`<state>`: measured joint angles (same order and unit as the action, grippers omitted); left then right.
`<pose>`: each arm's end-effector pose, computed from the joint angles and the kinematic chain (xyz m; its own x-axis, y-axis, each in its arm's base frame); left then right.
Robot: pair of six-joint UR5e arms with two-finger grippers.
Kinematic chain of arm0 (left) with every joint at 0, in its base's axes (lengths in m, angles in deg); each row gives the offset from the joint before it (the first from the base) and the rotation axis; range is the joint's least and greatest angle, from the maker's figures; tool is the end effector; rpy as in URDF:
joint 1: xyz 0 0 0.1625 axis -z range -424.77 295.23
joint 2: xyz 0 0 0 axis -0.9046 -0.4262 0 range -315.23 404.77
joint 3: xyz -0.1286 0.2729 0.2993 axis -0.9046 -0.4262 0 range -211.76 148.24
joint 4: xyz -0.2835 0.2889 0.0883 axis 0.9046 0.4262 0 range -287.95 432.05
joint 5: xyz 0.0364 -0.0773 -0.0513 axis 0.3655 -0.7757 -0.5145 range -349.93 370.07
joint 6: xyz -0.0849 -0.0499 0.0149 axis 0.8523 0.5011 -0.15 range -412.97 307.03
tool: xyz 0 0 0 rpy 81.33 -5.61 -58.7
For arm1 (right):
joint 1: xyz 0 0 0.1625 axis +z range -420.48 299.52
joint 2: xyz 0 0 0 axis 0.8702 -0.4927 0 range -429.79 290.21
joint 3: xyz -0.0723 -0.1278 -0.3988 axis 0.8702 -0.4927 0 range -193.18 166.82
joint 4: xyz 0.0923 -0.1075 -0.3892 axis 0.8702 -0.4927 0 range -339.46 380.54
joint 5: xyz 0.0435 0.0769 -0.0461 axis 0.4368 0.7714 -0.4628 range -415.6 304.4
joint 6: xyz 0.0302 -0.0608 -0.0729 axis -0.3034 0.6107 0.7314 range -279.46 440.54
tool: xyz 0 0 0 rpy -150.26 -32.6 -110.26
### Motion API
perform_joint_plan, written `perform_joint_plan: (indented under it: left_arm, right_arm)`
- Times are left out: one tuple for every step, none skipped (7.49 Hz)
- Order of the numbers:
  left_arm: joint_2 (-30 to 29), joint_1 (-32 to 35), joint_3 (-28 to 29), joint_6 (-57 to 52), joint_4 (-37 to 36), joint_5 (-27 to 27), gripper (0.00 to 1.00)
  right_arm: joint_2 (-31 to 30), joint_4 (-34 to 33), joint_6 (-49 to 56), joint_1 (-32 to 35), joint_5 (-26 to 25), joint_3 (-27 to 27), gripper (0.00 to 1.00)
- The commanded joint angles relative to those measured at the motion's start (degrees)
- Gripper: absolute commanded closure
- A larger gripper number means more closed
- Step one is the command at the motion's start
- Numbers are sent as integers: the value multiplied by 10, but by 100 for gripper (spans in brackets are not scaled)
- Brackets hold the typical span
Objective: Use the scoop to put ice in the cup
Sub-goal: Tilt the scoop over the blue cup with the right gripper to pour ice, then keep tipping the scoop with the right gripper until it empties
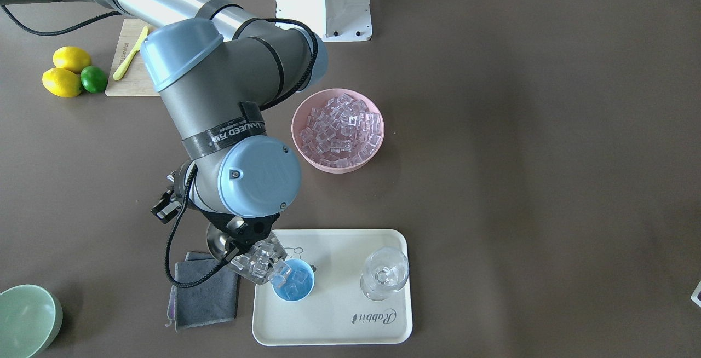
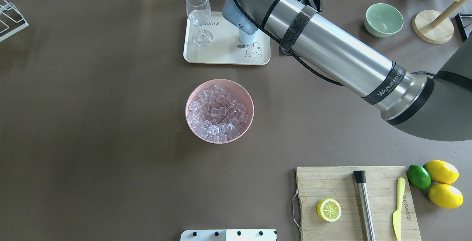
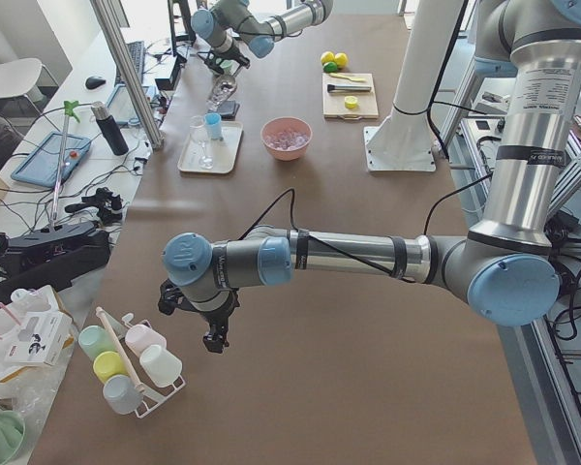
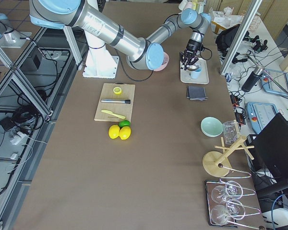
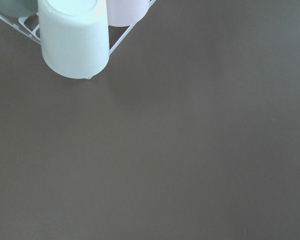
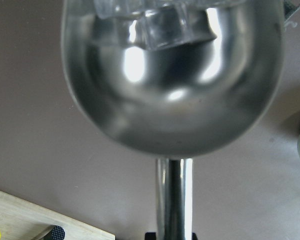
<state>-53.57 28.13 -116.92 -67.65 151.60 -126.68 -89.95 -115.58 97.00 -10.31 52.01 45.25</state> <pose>-0.0883 -0.5401 0.6388 0.6704 0.1326 -0.7301 -0.1237 0.9901 0.0663 -0.4285 -0.6748 0.1738 0.5476 -0.7705 0.3263 0.8233 0.5657 -0.0462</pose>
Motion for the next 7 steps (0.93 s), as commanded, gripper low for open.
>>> perform_joint_plan:
  left_arm:
    - [0, 0, 0, 1, 0, 0, 1]
    - [0, 0, 0, 1, 0, 0, 1]
    - [0, 0, 0, 1, 0, 0, 1]
    - [0, 0, 0, 1, 0, 0, 1]
    - [0, 0, 0, 1, 0, 0, 1]
    - [0, 0, 0, 1, 0, 0, 1]
    - [0, 0, 0, 1, 0, 0, 1]
  right_arm:
    - [4, -8, 11, 0, -10, -6, 100]
    - [12, -10, 15, -1, -16, -16, 100]
    - [16, -16, 19, -1, -21, -20, 100]
    - [16, -16, 20, -1, -26, -21, 100]
    - [16, -17, 20, -1, -27, -21, 100]
    - [18, -17, 22, -1, -28, -24, 100]
    - [23, -17, 25, -1, -33, -32, 100]
